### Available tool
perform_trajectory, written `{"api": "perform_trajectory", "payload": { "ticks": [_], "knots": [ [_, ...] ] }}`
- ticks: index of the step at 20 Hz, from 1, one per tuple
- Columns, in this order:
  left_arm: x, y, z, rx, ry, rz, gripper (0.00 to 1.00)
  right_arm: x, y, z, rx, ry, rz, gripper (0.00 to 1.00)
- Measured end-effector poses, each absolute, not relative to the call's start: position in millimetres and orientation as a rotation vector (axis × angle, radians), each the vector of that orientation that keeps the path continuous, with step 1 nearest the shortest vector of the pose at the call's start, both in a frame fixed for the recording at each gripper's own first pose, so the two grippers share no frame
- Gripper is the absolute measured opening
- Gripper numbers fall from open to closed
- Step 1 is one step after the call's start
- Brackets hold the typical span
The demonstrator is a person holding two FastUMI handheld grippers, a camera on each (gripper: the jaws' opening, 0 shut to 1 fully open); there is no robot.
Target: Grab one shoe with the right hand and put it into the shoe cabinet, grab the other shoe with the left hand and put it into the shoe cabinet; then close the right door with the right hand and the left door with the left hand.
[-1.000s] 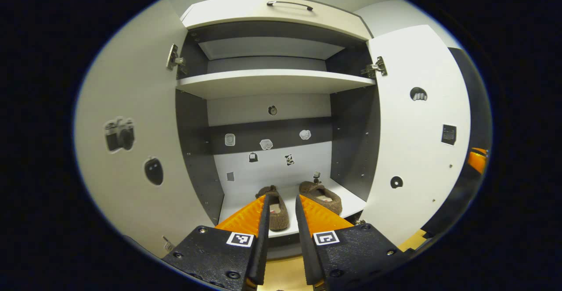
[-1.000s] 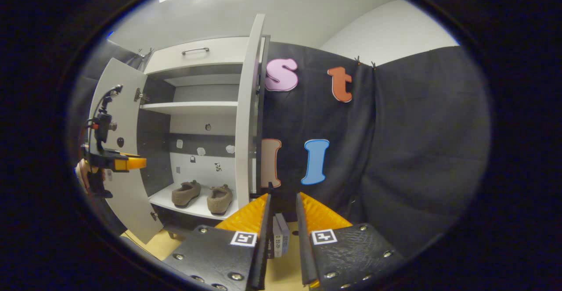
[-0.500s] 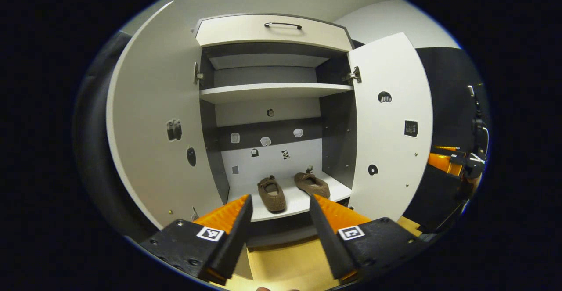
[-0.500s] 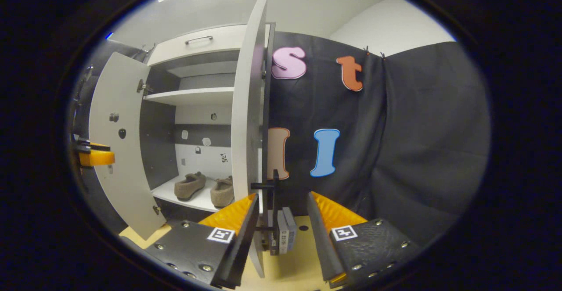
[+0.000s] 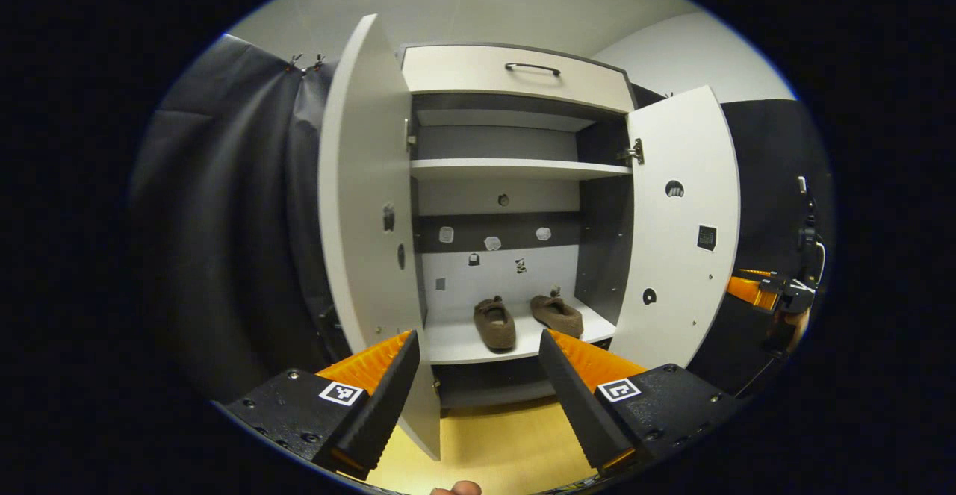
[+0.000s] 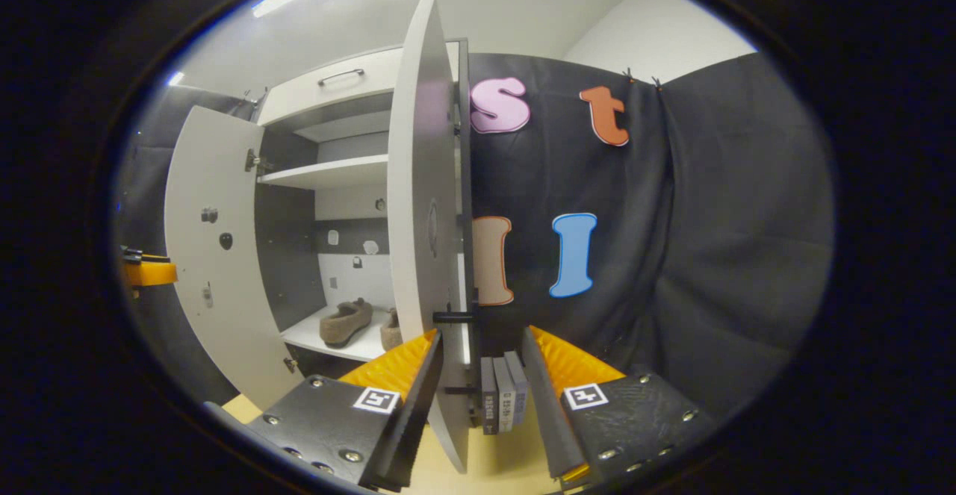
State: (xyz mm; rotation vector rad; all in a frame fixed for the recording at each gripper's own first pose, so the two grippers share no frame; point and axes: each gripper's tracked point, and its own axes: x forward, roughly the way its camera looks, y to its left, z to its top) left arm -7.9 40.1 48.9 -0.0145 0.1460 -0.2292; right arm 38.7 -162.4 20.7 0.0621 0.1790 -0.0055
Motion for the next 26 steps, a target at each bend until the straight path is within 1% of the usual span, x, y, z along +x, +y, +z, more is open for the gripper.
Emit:
{"api": "perform_trajectory", "payload": {
  "ticks": [2, 3, 6, 7, 8, 10, 13, 14, 15, 16, 17, 19, 20, 21, 24, 26],
  "knots": [
    [-14.1, 58.6, 53.3, -0.017, 0.136, -0.185, 1.00, 39.2, -158.9, 20.0, 0.065, 0.182, 0.020, 0.65],
    [-16.4, 67.2, 55.5, -0.018, 0.130, -0.166, 1.00, 39.5, -158.8, 20.3, 0.063, 0.181, 0.033, 0.63],
    [-21.2, 90.3, 55.7, -0.026, 0.124, -0.107, 1.00, 40.2, -156.1, 20.9, 0.060, 0.185, 0.075, 0.63],
    [-22.8, 96.9, 53.9, -0.027, 0.128, -0.091, 0.98, 40.2, -155.2, 20.3, 0.058, 0.186, 0.090, 0.65],
    [-23.8, 102.9, 50.9, -0.030, 0.132, -0.074, 0.98, 40.3, -154.1, 20.7, 0.057, 0.187, 0.106, 0.63],
    [-26.7, 113.2, 47.5, -0.037, 0.140, -0.049, 1.00, 40.4, -151.9, 20.4, 0.061, 0.190, 0.134, 0.63],
    [-30.4, 122.9, 43.1, -0.039, 0.150, -0.023, 0.99, 39.7, -149.2, 20.2, 0.066, 0.191, 0.165, 0.63],
    [-30.6, 125.7, 41.7, -0.038, 0.153, -0.015, 0.99, 40.0, -148.1, 19.9, 0.071, 0.191, 0.172, 0.66],
    [-31.5, 128.5, 40.0, -0.038, 0.157, -0.008, 0.99, 40.6, -147.4, 19.6, 0.073, 0.191, 0.175, 0.63],
    [-32.1, 129.6, 38.4, -0.040, 0.160, -0.003, 0.98, 40.6, -147.7, 19.7, 0.073, 0.191, 0.176, 0.64],
    [-32.3, 130.4, 38.0, -0.042, 0.162, -0.001, 0.99, 40.6, -148.6, 19.8, 0.072, 0.191, 0.173, 0.66],
    [-32.5, 133.3, 36.2, -0.043, 0.166, 0.007, 0.98, 40.0, -147.5, 19.4, 0.081, 0.192, 0.176, 0.66],
    [-31.8, 133.8, 35.5, -0.044, 0.165, 0.013, 0.98, 39.4, -146.4, 18.4, 0.084, 0.195, 0.182, 0.63],
    [-32.1, 135.1, 35.6, -0.046, 0.165, 0.017, 0.98, 40.3, -146.7, 19.1, 0.084, 0.194, 0.186, 0.66],
    [-31.0, 134.1, 36.1, -0.061, 0.163, 0.019, 0.99, 41.1, -144.9, 18.0, 0.079, 0.195, 0.199, 0.65],
    [-31.4, 132.6, 35.7, -0.064, 0.162, 0.021, 0.98, 42.2, -142.9, 17.6, 0.084, 0.199, 0.217, 0.66]
  ]
}}
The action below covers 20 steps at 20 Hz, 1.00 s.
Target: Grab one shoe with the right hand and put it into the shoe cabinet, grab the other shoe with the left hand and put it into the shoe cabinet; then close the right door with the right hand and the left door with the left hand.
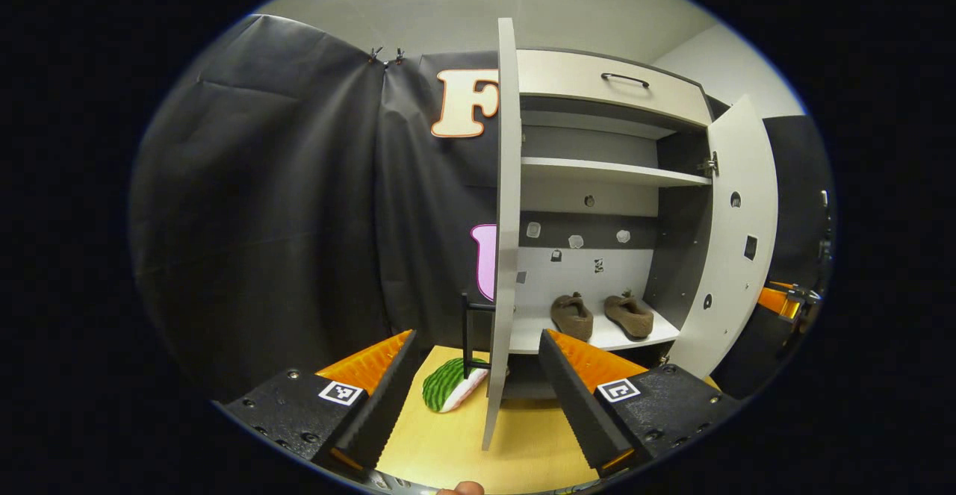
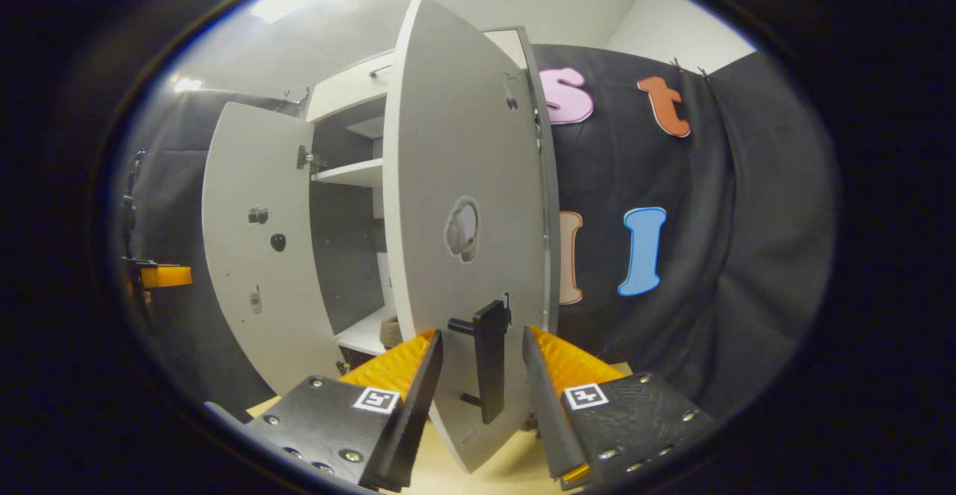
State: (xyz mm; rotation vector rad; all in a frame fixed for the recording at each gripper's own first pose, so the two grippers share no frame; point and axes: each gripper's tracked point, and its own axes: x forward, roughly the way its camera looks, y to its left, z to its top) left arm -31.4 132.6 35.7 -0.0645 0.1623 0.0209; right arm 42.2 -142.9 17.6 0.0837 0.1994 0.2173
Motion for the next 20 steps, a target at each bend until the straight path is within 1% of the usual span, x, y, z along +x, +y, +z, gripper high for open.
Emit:
{"api": "perform_trajectory", "payload": {
  "ticks": [2, 3, 4, 9, 10, 13, 14, 15, 16, 17, 20],
  "knots": [
    [-31.1, 133.4, 34.7, -0.068, 0.163, 0.026, 0.99, 43.0, -140.4, 16.7, 0.096, 0.205, 0.237, 0.66],
    [-31.7, 134.2, 34.8, -0.072, 0.163, 0.030, 0.99, 43.8, -139.1, 16.4, 0.102, 0.208, 0.247, 0.63],
    [-32.4, 134.7, 33.9, -0.073, 0.165, 0.033, 0.99, 44.3, -137.4, 16.4, 0.107, 0.209, 0.255, 0.66],
    [-31.3, 138.4, 32.7, -0.072, 0.166, 0.054, 0.99, 53.3, -122.2, 15.3, 0.118, 0.214, 0.297, 0.66],
    [-31.0, 138.5, 32.1, -0.072, 0.167, 0.056, 0.98, 54.6, -118.9, 15.2, 0.122, 0.215, 0.307, 0.66],
    [-29.8, 139.0, 31.8, -0.072, 0.167, 0.059, 0.99, 57.5, -109.0, 12.8, 0.128, 0.217, 0.330, 0.66],
    [-30.4, 140.0, 32.0, -0.071, 0.168, 0.061, 0.98, 59.9, -106.9, 12.2, 0.132, 0.220, 0.332, 0.66],
    [-31.4, 142.2, 32.8, -0.069, 0.169, 0.064, 1.00, 61.6, -105.5, 9.4, 0.135, 0.225, 0.333, 0.63],
    [-31.9, 145.0, 32.1, -0.069, 0.170, 0.069, 0.98, 64.0, -103.8, 9.0, 0.139, 0.227, 0.335, 0.63],
    [-31.6, 146.2, 31.5, -0.069, 0.172, 0.073, 0.98, 66.4, -101.9, 7.5, 0.144, 0.231, 0.338, 0.66],
    [-31.0, 151.7, 29.8, -0.075, 0.176, 0.089, 0.98, 71.1, -96.2, 3.3, 0.153, 0.240, 0.350, 0.66]
  ]
}}
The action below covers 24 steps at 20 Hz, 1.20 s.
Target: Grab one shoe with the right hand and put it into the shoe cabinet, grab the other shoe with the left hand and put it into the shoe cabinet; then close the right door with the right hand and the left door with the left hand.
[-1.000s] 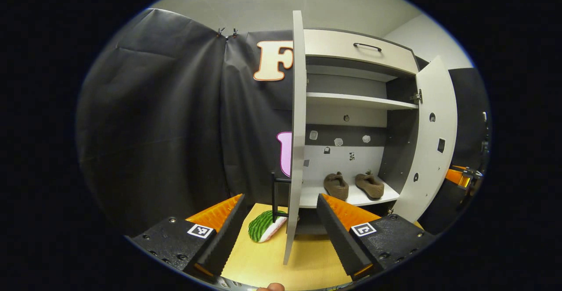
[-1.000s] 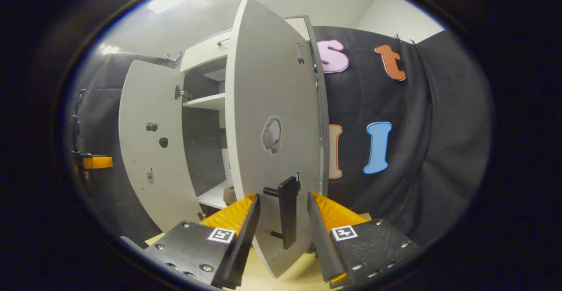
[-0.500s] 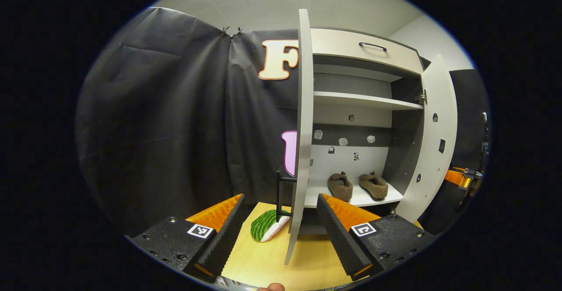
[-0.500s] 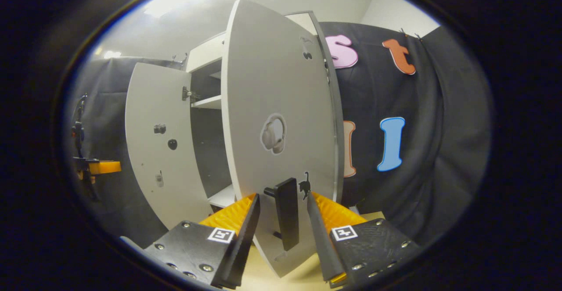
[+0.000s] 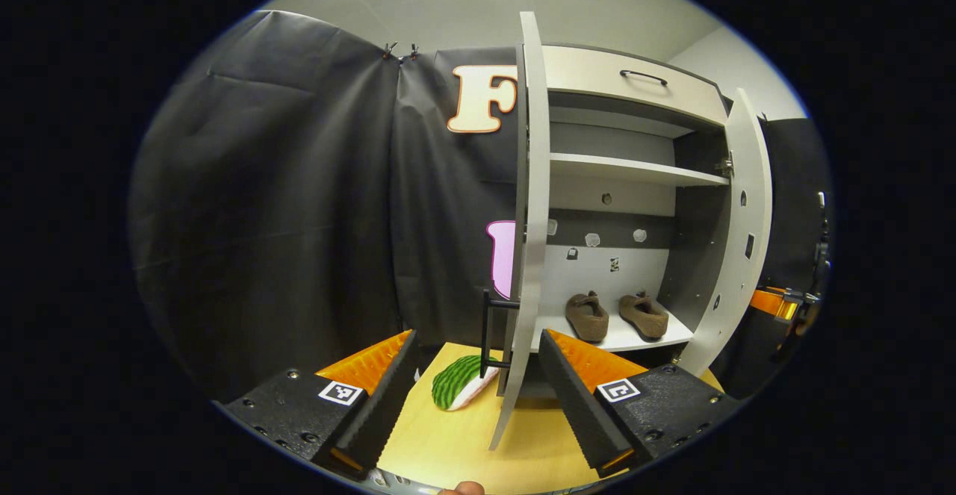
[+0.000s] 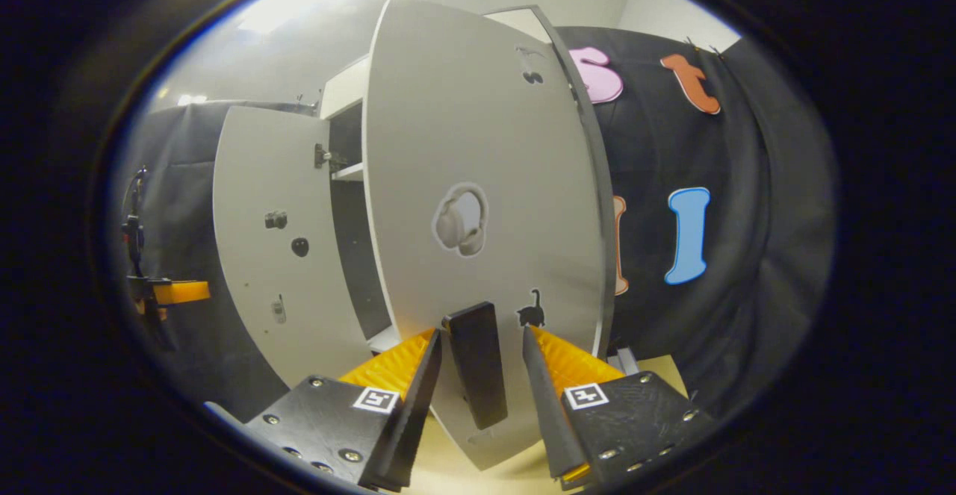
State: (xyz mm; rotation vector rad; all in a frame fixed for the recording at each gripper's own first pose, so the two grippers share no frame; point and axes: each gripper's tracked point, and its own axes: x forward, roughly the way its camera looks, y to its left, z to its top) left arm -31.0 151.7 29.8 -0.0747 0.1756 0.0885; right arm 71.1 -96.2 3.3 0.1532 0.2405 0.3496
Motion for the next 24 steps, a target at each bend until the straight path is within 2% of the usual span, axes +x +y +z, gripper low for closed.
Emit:
{"api": "perform_trajectory", "payload": {
  "ticks": [2, 6, 10, 24],
  "knots": [
    [-27.8, 155.0, 28.9, -0.078, 0.176, 0.096, 0.99, 74.7, -93.9, 2.2, 0.152, 0.243, 0.355, 0.63],
    [-20.8, 158.8, 26.7, -0.081, 0.176, 0.099, 0.96, 80.2, -89.5, -1.4, 0.150, 0.245, 0.359, 0.63],
    [-18.5, 159.7, 27.3, -0.087, 0.176, 0.099, 0.96, 86.5, -77.7, -2.3, 0.154, 0.242, 0.375, 0.72],
    [-14.7, 184.2, 22.1, -0.080, 0.179, 0.161, 0.96, 118.7, -37.4, -7.2, 0.161, 0.233, 0.417, 0.71]
  ]
}}
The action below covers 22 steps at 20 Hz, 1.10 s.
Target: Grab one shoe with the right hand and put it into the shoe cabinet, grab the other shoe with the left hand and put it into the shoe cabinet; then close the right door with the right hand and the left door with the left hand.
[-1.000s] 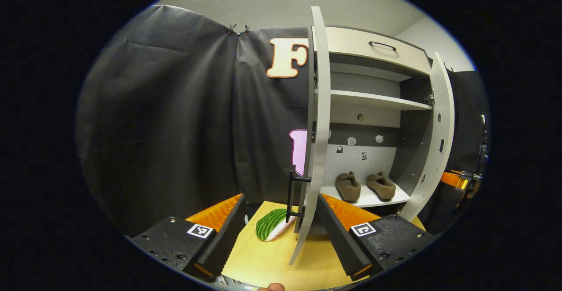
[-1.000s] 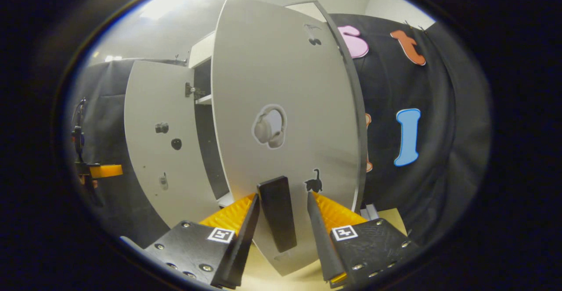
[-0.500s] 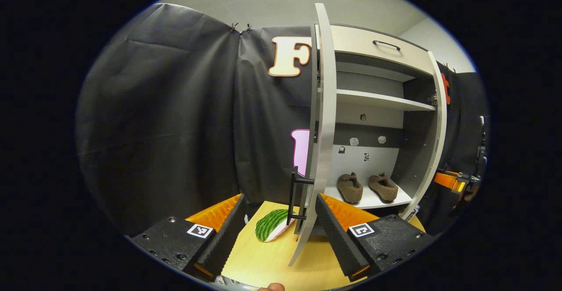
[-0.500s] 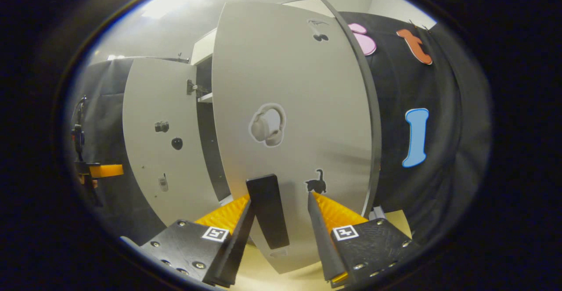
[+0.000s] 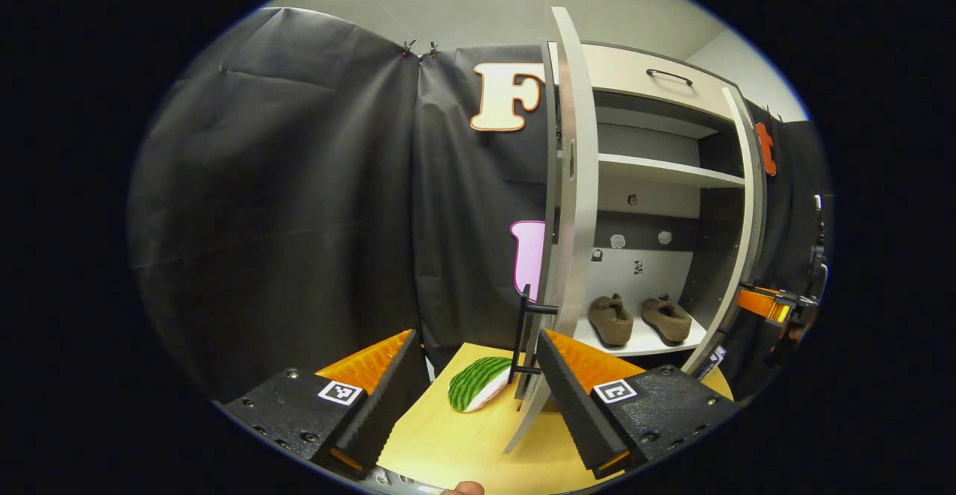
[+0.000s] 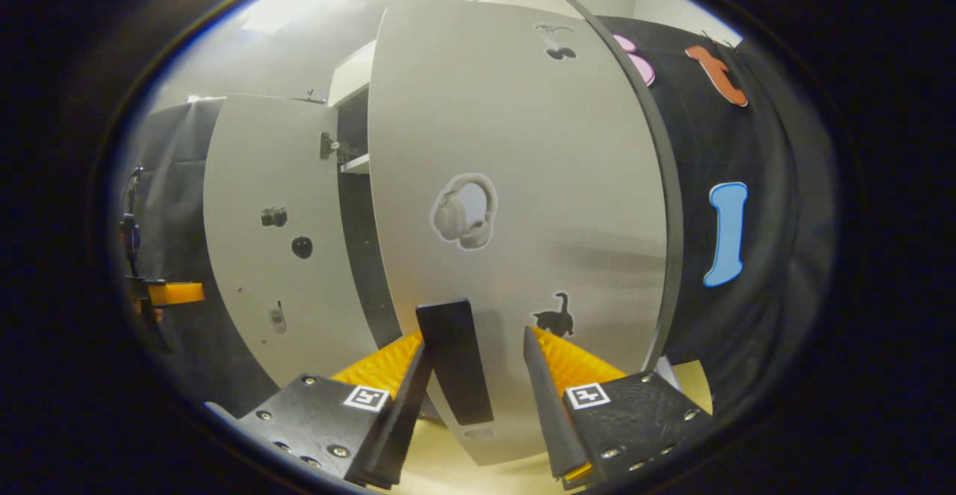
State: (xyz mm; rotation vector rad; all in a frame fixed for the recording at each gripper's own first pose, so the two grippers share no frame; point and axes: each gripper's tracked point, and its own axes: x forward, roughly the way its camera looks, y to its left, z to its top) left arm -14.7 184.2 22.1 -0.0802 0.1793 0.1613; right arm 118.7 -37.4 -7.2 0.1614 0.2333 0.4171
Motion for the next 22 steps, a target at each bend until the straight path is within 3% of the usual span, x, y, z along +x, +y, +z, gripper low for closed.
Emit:
{"api": "perform_trajectory", "payload": {
  "ticks": [12, 22],
  "knots": [
    [-24.2, 196.6, 21.6, -0.073, 0.186, 0.192, 0.96, 142.6, -17.7, -9.4, 0.158, 0.230, 0.403, 0.72],
    [-22.9, 187.3, 20.0, -0.086, 0.181, 0.143, 0.96, 146.5, -12.0, 0.3, 0.174, 0.201, 0.383, 0.71]
  ]
}}
